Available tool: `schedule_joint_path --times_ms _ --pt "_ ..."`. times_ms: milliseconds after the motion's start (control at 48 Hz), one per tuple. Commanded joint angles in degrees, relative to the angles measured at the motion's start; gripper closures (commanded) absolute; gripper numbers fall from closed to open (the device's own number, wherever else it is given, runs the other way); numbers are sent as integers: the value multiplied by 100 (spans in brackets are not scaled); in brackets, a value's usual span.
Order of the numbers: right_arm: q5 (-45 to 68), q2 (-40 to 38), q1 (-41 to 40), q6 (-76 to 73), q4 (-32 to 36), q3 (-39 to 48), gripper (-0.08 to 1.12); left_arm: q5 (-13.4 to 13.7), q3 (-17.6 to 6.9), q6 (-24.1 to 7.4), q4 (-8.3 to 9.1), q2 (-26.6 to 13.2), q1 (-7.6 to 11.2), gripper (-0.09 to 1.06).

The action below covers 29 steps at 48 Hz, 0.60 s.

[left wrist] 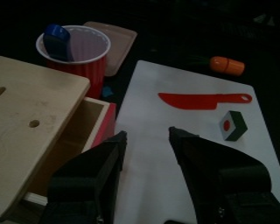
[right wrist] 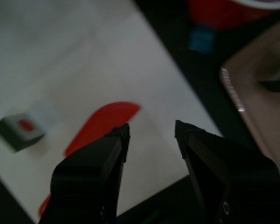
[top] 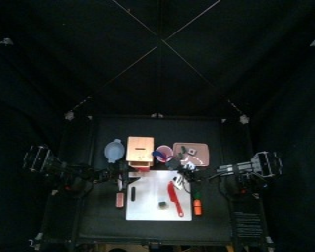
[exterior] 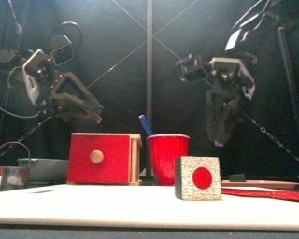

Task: Place sushi on board then cut the sushi with the knife then place the pieces on the plate
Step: Place the 4 sushi pieces on the plate

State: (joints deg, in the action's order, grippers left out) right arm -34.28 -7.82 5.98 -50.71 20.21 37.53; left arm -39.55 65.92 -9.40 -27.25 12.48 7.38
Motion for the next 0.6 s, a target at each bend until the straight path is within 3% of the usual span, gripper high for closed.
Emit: schedule_joint_path --times_ms 21,167,458,604 --pt "105 -18 501 79 70 -360 22 -35 -185 -26 0 53 0 15" --pt "-79 185 809 765 -185 -773 22 -35 -246 -35 9 53 0 15" --pt "-668 1072 853 3023 -1582 -1749 22 -26 -290 -35 18 62 -18 15" --pt "-659 1459 853 3445 -1767 -2004 22 9 -272 -35 9 53 -18 15"
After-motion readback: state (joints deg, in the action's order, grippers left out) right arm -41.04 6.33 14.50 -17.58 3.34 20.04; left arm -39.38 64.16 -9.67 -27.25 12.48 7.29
